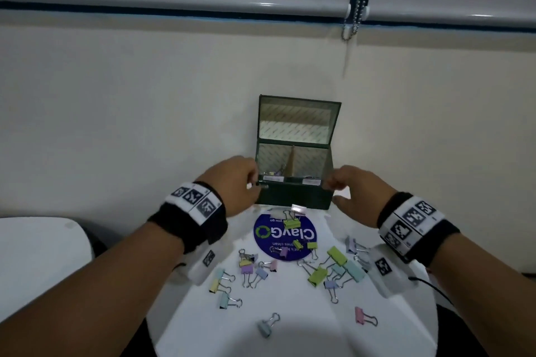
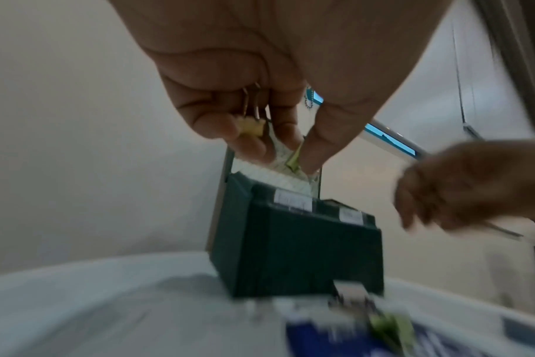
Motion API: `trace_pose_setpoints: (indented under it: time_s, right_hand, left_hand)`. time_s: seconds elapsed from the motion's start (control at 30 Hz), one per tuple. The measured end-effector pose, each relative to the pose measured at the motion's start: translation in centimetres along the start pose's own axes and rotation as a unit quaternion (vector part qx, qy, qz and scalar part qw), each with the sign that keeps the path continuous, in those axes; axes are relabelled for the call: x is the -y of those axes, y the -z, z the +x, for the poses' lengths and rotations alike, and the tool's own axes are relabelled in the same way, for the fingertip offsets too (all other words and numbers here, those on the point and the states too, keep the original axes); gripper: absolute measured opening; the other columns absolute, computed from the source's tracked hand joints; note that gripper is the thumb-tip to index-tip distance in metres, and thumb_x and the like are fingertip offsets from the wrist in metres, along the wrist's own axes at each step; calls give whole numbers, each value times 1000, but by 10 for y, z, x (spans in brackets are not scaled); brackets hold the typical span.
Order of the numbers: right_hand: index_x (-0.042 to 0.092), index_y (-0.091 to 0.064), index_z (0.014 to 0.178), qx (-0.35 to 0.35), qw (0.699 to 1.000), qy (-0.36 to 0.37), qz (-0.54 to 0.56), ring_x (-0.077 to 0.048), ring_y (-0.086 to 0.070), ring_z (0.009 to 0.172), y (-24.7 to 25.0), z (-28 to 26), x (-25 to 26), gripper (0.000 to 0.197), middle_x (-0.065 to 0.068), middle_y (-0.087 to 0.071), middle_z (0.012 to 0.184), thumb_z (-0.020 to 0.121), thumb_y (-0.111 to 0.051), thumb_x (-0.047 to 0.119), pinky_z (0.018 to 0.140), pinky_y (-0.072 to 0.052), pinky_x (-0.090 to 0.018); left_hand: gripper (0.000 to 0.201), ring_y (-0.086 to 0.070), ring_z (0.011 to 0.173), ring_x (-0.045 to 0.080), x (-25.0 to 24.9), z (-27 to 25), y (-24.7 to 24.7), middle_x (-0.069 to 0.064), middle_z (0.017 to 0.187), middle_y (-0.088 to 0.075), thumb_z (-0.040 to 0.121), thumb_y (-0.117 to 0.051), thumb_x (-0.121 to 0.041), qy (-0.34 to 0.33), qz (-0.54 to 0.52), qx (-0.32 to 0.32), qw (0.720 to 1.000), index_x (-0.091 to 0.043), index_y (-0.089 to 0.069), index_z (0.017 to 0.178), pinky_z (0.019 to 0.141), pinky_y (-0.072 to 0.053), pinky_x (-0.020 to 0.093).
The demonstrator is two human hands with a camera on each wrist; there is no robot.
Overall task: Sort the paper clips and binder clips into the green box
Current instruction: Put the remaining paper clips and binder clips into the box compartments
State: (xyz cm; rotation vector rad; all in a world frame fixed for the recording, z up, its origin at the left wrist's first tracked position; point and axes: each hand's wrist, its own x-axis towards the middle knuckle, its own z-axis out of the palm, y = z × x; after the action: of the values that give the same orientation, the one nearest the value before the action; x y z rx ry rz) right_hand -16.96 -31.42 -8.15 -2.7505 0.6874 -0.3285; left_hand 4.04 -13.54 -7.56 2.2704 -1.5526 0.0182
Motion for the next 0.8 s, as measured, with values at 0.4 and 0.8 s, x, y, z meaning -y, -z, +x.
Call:
trace_pose_setpoints:
  time_s: [0.4, 0.8]
  right_hand:
    - [31, -67, 99, 166, 977, -123, -56, -12, -61, 95, -18, -37, -53, 29, 12, -63, 100, 82, -56, 10, 88, -52, -26]
    - [25, -67, 88, 165, 982, -90, 4, -8, -59, 84, -31, -35, -48, 23, 13, -66, 87, 83, -71, 47, 77, -51, -25]
  left_hand:
    - [3, -56, 92, 19, -32, 90, -24, -6, 98, -57, 92, -56, -28, 69, 74, 22, 995, -28, -54, 94, 95, -30, 43]
    - [21, -52, 105, 13, -48, 41, -23, -9, 112, -58, 94, -53, -40, -130, 114, 33, 984, -30, -63, 108, 101, -43, 43]
